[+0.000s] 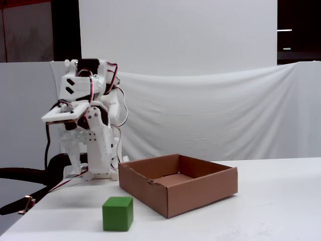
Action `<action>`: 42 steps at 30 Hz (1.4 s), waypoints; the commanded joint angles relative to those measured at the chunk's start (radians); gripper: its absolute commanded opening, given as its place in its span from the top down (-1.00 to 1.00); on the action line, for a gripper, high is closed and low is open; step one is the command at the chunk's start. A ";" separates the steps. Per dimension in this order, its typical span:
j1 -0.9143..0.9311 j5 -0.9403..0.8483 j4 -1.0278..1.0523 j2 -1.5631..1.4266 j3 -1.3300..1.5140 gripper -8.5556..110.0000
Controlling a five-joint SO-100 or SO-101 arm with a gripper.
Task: Grasp a green cube and put it in a box.
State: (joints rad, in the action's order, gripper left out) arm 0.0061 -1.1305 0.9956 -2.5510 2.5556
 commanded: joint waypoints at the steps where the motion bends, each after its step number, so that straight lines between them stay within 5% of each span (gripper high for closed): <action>1: 0.009 -0.014 -0.020 0.084 -0.104 0.47; 12: 0.064 -0.003 -0.043 0.371 -0.288 0.47; 29: -0.115 -0.003 -0.242 0.580 -0.403 0.47; 42: -0.118 0.141 -0.322 0.759 -0.526 0.47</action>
State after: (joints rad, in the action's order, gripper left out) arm -0.1028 -1.0124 0.7010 -1.7871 2.0893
